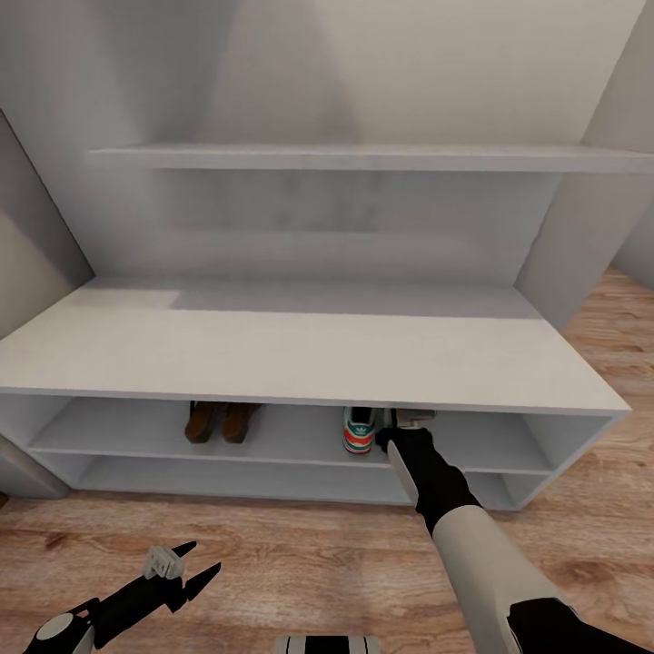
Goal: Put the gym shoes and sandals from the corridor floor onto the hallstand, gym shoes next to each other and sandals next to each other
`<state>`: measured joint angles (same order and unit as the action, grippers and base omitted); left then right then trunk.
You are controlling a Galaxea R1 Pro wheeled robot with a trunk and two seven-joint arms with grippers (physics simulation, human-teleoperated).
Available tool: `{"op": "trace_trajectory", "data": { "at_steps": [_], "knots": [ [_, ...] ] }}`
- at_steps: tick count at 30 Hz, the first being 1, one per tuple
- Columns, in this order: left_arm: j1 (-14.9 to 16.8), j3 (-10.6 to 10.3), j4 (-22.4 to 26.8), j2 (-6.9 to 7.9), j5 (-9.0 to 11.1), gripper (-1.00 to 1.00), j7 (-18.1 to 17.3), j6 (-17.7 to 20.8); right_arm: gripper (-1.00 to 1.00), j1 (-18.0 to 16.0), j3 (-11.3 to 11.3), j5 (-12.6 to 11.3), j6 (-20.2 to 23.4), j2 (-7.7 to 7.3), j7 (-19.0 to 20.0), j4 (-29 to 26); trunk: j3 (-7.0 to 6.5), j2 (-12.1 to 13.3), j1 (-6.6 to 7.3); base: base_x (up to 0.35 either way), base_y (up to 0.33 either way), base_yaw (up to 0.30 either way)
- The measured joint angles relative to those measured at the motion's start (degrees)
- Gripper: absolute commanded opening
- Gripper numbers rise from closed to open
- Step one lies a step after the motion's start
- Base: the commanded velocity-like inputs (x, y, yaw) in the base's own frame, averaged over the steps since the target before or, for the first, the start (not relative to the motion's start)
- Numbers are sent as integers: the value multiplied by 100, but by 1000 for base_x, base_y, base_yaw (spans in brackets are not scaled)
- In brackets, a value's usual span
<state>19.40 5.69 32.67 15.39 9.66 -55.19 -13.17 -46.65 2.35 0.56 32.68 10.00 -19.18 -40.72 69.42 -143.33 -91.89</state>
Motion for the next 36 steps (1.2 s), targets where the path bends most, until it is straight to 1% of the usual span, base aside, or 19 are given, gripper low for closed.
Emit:
{"op": "trace_trajectory", "data": {
  "at_steps": [10,13,36],
  "knots": [
    [-1,-1,-5,5,8,100,-5,-1,100,0,0,0,0,0,6,0,0,0,0,-3,0,0],
    [-1,-2,-7,6,9,100,-5,-7,100,0,0,0,0,0,7,0,0,0,-2,-145,0,0],
    [-1,0,-9,5,9,100,-6,-10,100,0,4,5,0,0,7,8,0,0,-4,-320,0,0]
  ]
}}
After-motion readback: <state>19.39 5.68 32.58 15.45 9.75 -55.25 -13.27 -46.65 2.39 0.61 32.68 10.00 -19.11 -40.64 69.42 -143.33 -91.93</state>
